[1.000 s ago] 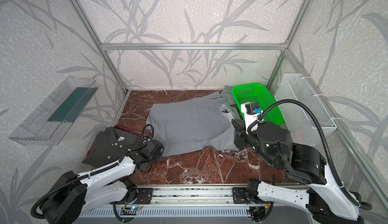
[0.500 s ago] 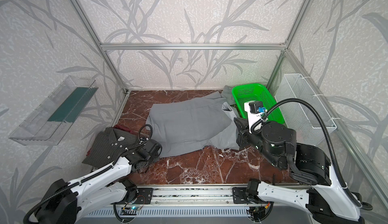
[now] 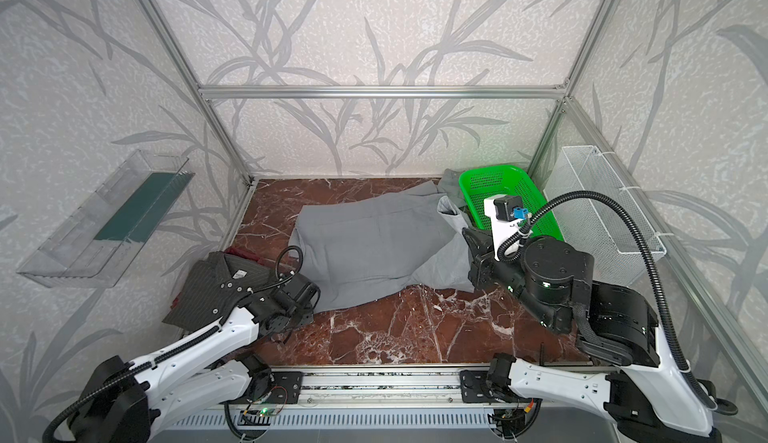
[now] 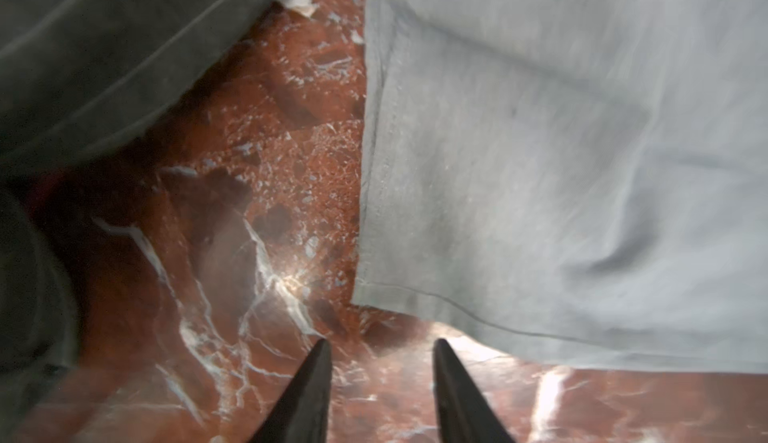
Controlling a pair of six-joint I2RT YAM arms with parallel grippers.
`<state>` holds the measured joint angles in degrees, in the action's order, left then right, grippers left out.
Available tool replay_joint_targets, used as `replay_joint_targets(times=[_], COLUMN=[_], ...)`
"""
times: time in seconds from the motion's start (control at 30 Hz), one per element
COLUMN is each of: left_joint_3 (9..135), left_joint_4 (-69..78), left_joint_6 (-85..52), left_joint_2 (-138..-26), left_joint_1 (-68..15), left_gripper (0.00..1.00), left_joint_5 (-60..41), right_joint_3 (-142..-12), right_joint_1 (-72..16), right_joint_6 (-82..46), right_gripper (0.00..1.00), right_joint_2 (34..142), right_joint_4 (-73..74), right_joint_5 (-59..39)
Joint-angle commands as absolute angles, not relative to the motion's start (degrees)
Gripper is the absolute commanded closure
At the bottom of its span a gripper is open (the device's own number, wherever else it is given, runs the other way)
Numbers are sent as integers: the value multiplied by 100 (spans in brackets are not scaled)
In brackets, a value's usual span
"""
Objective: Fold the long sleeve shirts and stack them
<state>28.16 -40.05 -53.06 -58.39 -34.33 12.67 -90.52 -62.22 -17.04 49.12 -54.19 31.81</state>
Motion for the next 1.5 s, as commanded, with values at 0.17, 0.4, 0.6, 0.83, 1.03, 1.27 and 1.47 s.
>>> replay_joint_targets(times=[0.17,0.4,0.6,0.83,1.03,1.27,1.47], left_joint_3=[2353,2028,1752,1799,1822,1796,1838], left_joint_4=[-3207,-2653,-2350,-2332,-2298,-2129,-2252], left_joint_6=[-5178,-5314,-5390,-5353,-5341,-5300,-5320], left_joint_2=[-5397,-5547,-5673,-5829,-5884,-5935,-5574], left_joint_1=[-2879,-2784,-2737,-2738,-2741,-2739,-2741], left_gripper=[33,38,51,66,89,100,100], left_joint_5=[947,567,417,472,549,435,224], right_joint_3=[-9053,-9087,-9121,-9202,-9192,-9204,-9197], right_joint_1=[-6247,-6249,-6249,-6245,-6249,-6248,-6249], right_joint_6=[-1767,-1814,-1856,-1872,-1909,-1929,-1934], right_gripper=[100,100,100,100,100,100,100], right_joint_2=[4922,5042,5104,5133,5106,5071,5054], right_joint_4=[-5333,-5326,-5327,-5396,-5422,-5471,-5463], right_joint_5=[3032,2989,2976,3023,3023,3006,2981])
